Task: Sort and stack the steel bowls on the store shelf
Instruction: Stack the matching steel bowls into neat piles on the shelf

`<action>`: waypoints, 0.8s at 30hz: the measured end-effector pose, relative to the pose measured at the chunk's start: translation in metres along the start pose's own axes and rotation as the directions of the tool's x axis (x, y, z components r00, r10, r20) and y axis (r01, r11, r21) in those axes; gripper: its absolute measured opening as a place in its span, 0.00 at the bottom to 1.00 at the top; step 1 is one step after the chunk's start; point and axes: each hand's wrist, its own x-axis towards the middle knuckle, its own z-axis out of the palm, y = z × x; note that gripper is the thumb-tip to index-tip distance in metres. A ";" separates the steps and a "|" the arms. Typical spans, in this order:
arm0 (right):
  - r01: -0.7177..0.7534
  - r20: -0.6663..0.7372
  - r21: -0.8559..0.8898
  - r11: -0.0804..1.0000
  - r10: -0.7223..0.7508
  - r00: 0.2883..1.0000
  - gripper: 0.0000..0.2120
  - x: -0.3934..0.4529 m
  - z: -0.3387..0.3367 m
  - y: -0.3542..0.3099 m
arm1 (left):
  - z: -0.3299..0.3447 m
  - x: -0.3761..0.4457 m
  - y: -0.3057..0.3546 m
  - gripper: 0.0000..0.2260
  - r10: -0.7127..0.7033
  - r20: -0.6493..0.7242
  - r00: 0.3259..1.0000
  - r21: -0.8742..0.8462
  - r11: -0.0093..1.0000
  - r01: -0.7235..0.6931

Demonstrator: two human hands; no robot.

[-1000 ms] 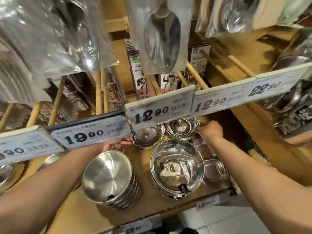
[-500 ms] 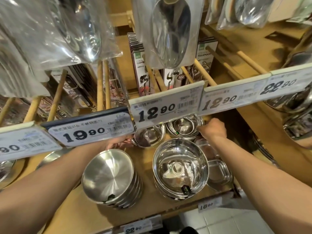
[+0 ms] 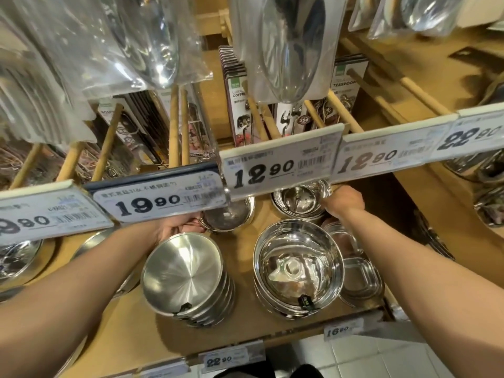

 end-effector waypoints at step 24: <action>-0.081 0.065 0.462 0.883 0.057 0.996 0.12 -0.040 -0.027 0.011 | 0.003 -0.077 -0.008 0.08 0.076 -0.290 0.954 0.010 0.997 -0.077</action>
